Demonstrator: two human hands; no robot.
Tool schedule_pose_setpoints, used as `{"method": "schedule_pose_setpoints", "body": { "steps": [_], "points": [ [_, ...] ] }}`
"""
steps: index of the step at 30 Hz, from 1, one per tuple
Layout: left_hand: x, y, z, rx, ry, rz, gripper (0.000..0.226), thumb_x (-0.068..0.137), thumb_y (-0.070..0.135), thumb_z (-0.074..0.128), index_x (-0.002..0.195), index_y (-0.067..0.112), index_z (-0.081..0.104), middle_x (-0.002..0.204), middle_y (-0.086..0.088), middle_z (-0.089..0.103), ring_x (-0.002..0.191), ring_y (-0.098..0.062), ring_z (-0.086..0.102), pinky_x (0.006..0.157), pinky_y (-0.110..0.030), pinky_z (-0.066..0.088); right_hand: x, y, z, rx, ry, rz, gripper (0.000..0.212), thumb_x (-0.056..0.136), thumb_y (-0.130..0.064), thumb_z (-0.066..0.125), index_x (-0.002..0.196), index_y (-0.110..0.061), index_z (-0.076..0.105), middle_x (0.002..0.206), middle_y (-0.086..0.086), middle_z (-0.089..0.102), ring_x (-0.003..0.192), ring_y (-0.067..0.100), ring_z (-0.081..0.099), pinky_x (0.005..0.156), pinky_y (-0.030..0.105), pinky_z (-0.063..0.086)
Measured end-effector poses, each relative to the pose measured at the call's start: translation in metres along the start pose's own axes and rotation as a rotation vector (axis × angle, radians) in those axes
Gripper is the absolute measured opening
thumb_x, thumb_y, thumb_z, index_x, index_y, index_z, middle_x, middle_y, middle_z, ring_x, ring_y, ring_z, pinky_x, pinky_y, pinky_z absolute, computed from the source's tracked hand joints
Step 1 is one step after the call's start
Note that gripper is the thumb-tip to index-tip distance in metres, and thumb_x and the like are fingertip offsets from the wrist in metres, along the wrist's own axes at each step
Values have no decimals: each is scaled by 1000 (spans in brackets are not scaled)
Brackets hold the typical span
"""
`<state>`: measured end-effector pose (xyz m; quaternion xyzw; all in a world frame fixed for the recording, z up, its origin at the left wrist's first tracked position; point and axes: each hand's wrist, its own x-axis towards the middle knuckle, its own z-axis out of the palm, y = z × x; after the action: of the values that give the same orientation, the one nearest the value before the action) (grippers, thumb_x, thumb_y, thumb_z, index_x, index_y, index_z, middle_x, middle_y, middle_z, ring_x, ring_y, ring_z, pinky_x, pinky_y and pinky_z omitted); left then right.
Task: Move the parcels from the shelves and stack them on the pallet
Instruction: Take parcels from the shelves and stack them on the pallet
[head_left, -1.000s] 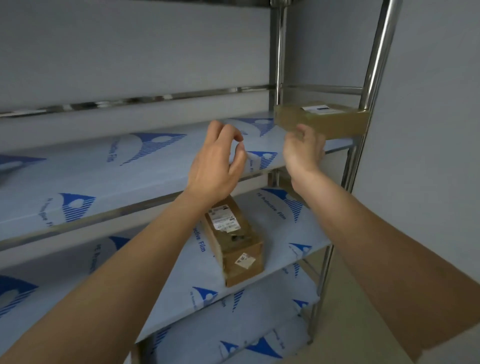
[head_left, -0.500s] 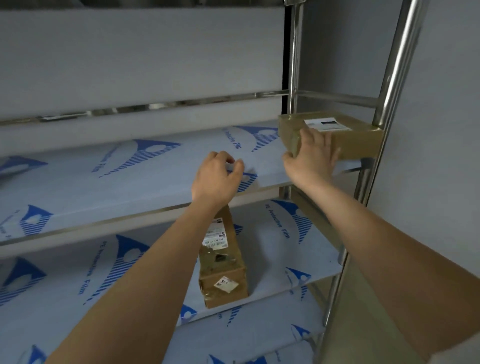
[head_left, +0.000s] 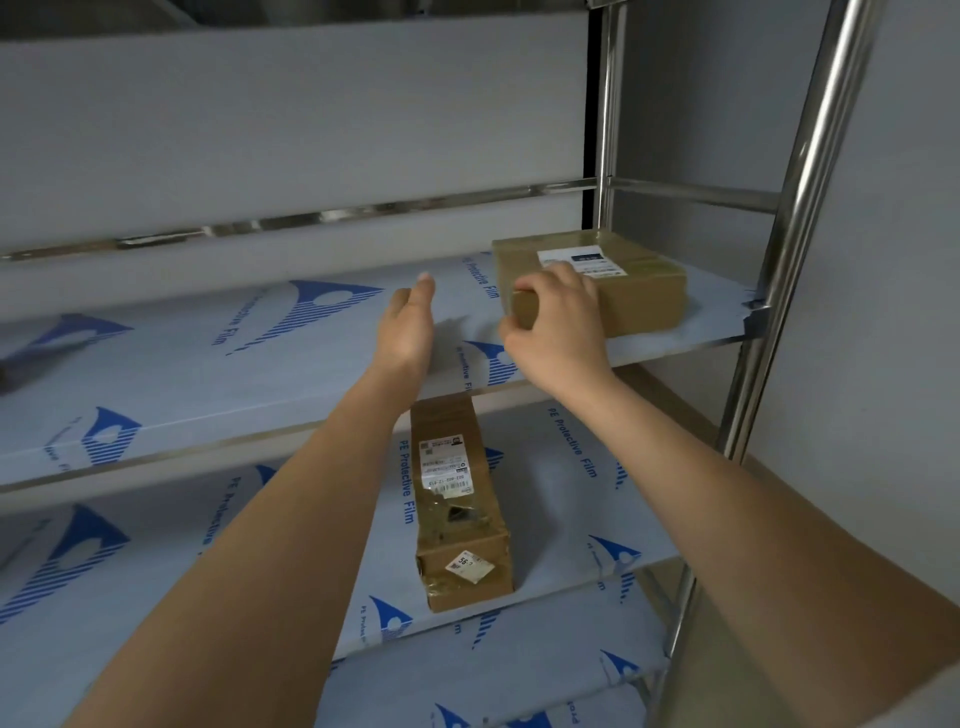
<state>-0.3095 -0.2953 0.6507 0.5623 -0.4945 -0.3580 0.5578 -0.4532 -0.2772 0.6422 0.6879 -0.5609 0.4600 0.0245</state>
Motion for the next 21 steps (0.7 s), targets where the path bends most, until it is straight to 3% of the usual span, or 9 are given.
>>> {"method": "schedule_pose_setpoints", "body": {
  "steps": [4,7,9,12,14,17,19,21],
  "points": [
    [5,0,-6,-324,37,-142,57,104,48,36,148,12,37,143,-12,47,134,-23,44,117,-38,29,-2,-8,7,178,-64,-144,29,94,-26,57,118,-12,65,122,1,59,116,16,50,101,24,39],
    [4,4,-8,-470,42,-177,55,104,46,38,149,14,34,141,-10,46,134,-21,43,115,-33,31,3,-3,2,275,130,-59,27,97,-22,54,122,-12,61,124,3,58,113,8,48,93,7,30],
    [4,5,-9,-501,62,-181,54,103,45,40,148,15,34,130,-7,50,131,-20,46,112,-31,33,15,10,3,299,203,136,37,99,-25,51,134,-12,52,139,7,46,129,17,39,101,17,26],
    [6,5,-7,-483,58,-179,56,103,46,42,148,15,33,137,-8,50,127,-19,49,111,-31,34,33,25,9,463,73,417,58,102,-37,43,152,-13,28,159,8,22,146,23,21,119,38,21],
    [7,5,-6,-475,65,-188,55,102,46,42,147,14,35,130,-8,55,108,-14,57,98,-27,44,37,26,18,530,63,472,62,103,-41,39,155,-15,21,162,7,18,147,24,21,119,42,21],
    [3,6,-9,-494,53,-222,47,103,46,40,136,13,41,100,-6,62,79,-13,62,63,-26,55,37,28,25,542,139,489,51,104,-39,35,149,-15,36,152,10,35,136,24,38,110,39,31],
    [1,5,-10,-508,44,-262,36,103,48,38,121,17,45,93,-8,61,83,-18,65,72,-35,55,45,32,24,557,154,580,44,103,-40,33,131,-14,55,136,13,49,121,28,50,104,39,39],
    [-2,6,-12,-535,40,-260,47,103,51,38,132,14,44,97,-9,62,81,-20,69,71,-39,56,52,34,21,535,73,661,47,101,-42,32,120,-12,62,126,14,56,113,30,55,101,43,43]
  ]
}}
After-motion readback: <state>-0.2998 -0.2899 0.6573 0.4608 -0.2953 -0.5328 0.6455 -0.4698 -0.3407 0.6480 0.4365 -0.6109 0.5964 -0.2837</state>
